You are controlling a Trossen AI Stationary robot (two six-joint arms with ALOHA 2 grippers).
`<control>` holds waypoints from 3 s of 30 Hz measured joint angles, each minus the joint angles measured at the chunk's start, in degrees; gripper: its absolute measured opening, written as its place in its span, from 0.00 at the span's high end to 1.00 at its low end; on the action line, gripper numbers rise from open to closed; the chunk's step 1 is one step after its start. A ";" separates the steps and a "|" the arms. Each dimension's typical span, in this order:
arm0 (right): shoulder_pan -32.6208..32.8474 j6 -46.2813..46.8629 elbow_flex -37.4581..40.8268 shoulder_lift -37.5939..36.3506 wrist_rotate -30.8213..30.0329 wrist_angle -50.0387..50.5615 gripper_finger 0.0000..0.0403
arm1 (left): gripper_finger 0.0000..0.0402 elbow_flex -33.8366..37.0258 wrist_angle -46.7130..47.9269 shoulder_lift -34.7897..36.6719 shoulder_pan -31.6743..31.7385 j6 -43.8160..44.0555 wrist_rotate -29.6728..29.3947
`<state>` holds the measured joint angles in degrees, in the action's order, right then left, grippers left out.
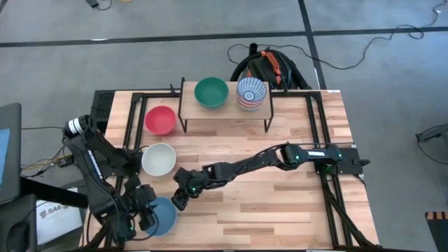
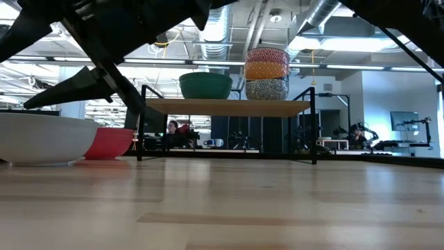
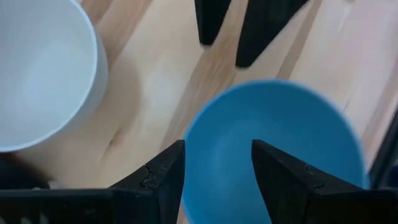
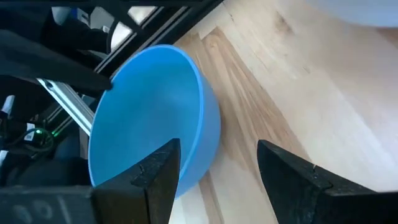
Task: Place and stack bowls onto a shelf
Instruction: Stack the blue bowl on top of the green bowl
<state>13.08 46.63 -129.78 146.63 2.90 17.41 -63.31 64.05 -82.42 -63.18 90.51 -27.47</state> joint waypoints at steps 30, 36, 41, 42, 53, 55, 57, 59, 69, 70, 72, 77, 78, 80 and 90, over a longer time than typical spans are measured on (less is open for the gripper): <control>1.79 4.85 0.04 -0.88 3.14 3.11 0.41 | 0.99 15.35 -13.55 1.14 3.24 7.31 11.27; 0.95 3.25 0.08 -1.65 2.54 5.60 0.41 | 1.00 11.15 -10.13 1.41 7.53 4.61 6.41; 0.15 1.55 -0.01 -2.03 1.46 11.75 0.41 | 1.00 7.02 -7.37 1.43 10.65 -0.04 4.63; -0.01 1.54 0.00 -2.22 1.44 12.93 0.42 | 1.00 6.31 -7.20 1.41 11.31 -1.16 4.64; -0.19 0.26 -0.05 -3.97 -0.77 21.00 0.83 | 0.98 1.10 -7.08 1.41 18.72 -5.65 5.95; -0.26 -0.86 0.11 -4.83 -2.37 24.20 0.92 | 0.95 -0.46 -6.47 1.41 19.72 -6.96 4.61; -0.80 -2.44 0.07 -6.25 -3.38 26.53 0.94 | 0.90 -2.25 -5.18 1.93 20.46 -8.23 3.09; -1.57 -4.15 0.07 -8.42 -3.58 29.53 0.94 | 0.83 -4.22 -2.78 2.87 20.57 -8.97 0.45; -8.64 -13.67 -0.04 -19.34 -7.12 40.02 0.94 | 0.56 -16.69 11.18 8.97 20.36 -9.88 -14.49; -9.68 -14.95 -0.02 -20.67 -7.56 40.37 0.94 | 0.55 -17.13 11.57 9.61 20.18 -9.89 -15.79; -11.87 -17.85 -0.02 -22.54 -9.02 41.09 0.94 | 0.53 -17.35 12.60 11.07 20.06 -10.00 -17.74; -18.57 -24.93 -0.07 -26.95 -10.86 40.79 0.93 | 0.53 -17.36 14.05 13.12 21.02 -9.45 -22.57; -20.05 -26.28 -0.04 -27.68 -10.86 40.81 0.94 | 0.53 -17.35 14.23 13.22 21.58 -9.43 -22.79; -22.68 -29.12 -0.02 -28.54 -10.86 40.32 0.94 | 0.53 -17.36 14.68 13.34 23.07 -9.40 -22.74; -34.99 -41.45 -0.02 -30.56 -10.75 30.40 0.93 | 0.53 -17.35 14.87 13.34 32.03 -9.32 -22.31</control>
<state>-21.91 5.18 -129.80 116.07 -7.86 47.80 -80.66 78.93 -69.08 -31.14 81.19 -49.78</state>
